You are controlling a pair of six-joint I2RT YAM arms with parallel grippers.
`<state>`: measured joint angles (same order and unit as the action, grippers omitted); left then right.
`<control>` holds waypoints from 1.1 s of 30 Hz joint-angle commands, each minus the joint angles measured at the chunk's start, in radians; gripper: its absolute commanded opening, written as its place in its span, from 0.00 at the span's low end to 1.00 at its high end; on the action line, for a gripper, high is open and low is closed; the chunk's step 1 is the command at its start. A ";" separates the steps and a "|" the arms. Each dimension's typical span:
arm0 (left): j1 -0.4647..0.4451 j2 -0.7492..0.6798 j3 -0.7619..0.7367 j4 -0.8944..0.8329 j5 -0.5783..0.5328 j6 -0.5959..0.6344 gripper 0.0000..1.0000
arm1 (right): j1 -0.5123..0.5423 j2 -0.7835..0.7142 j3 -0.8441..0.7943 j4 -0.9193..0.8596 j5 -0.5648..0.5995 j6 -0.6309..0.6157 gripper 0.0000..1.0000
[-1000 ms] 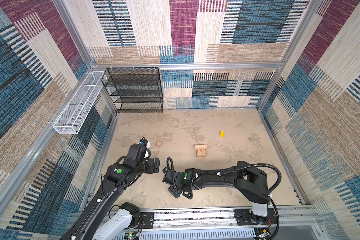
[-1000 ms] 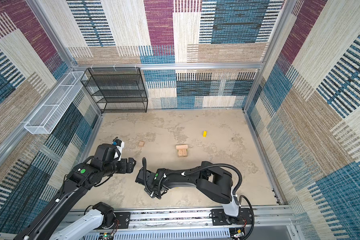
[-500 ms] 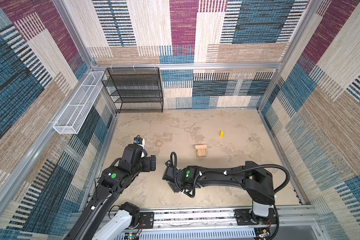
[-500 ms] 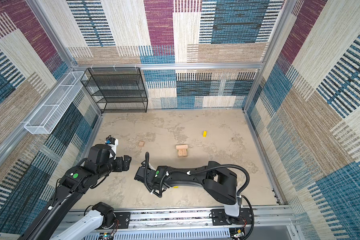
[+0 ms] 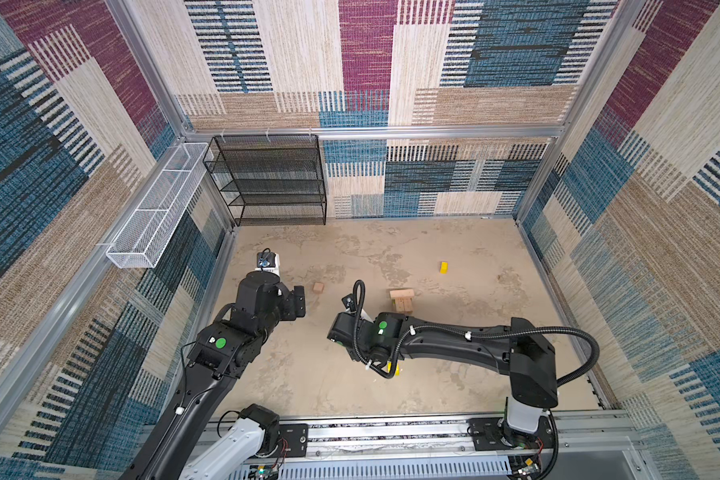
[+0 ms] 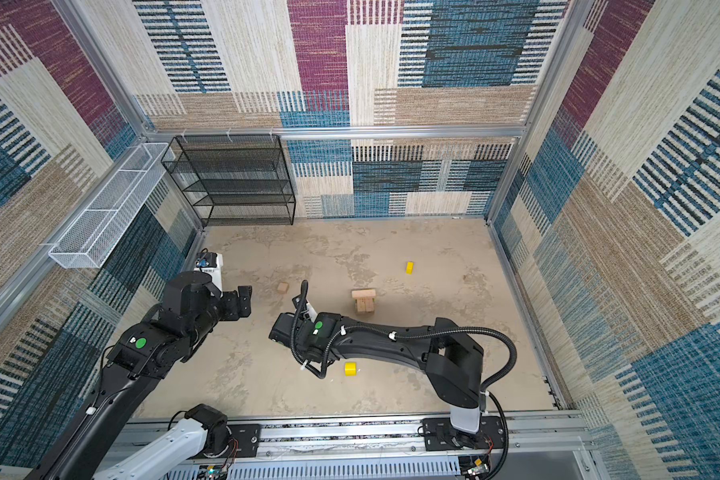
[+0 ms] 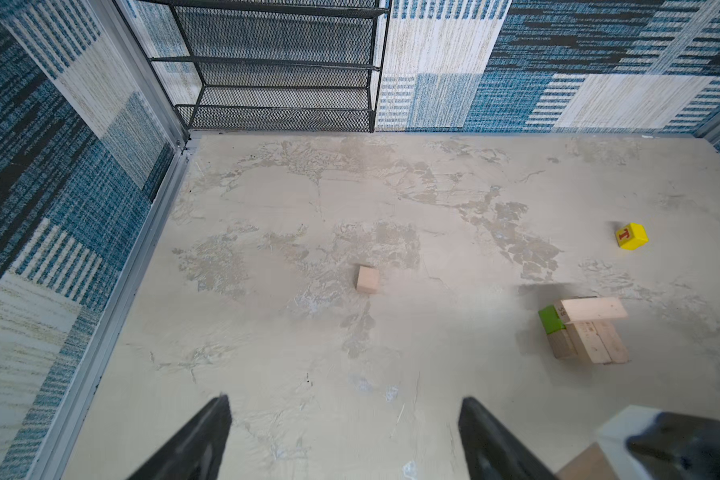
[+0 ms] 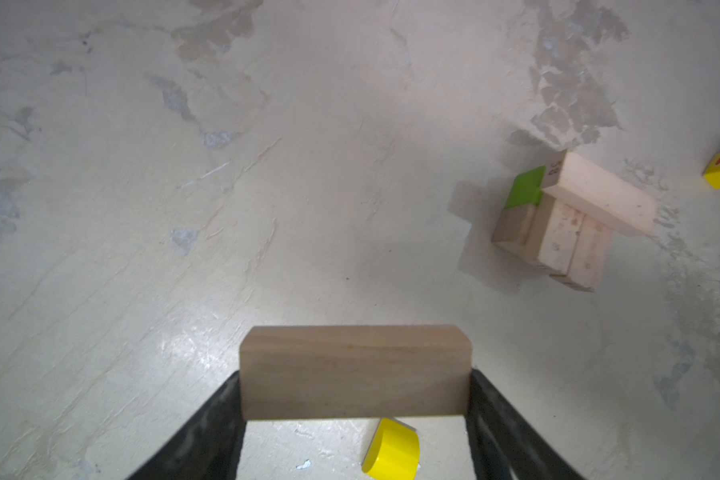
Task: Build the wood block tower
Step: 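Carry the short block toward the stack while the left gripper moves beside it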
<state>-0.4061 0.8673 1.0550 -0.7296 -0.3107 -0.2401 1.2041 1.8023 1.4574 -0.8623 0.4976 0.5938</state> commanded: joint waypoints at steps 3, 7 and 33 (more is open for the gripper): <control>0.000 0.080 0.046 0.058 0.066 0.003 0.86 | -0.051 -0.097 -0.055 0.040 0.046 0.040 0.00; -0.008 0.187 0.092 0.065 0.149 -0.005 0.85 | -0.104 -0.161 -0.098 0.095 0.056 0.028 0.00; -0.164 0.662 0.263 0.098 0.568 0.087 0.87 | -0.350 -0.289 -0.243 0.065 -0.030 0.059 0.00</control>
<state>-0.5743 1.5028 1.3056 -0.6327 0.2420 -0.1875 0.8616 1.5238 1.2167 -0.8097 0.4744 0.6350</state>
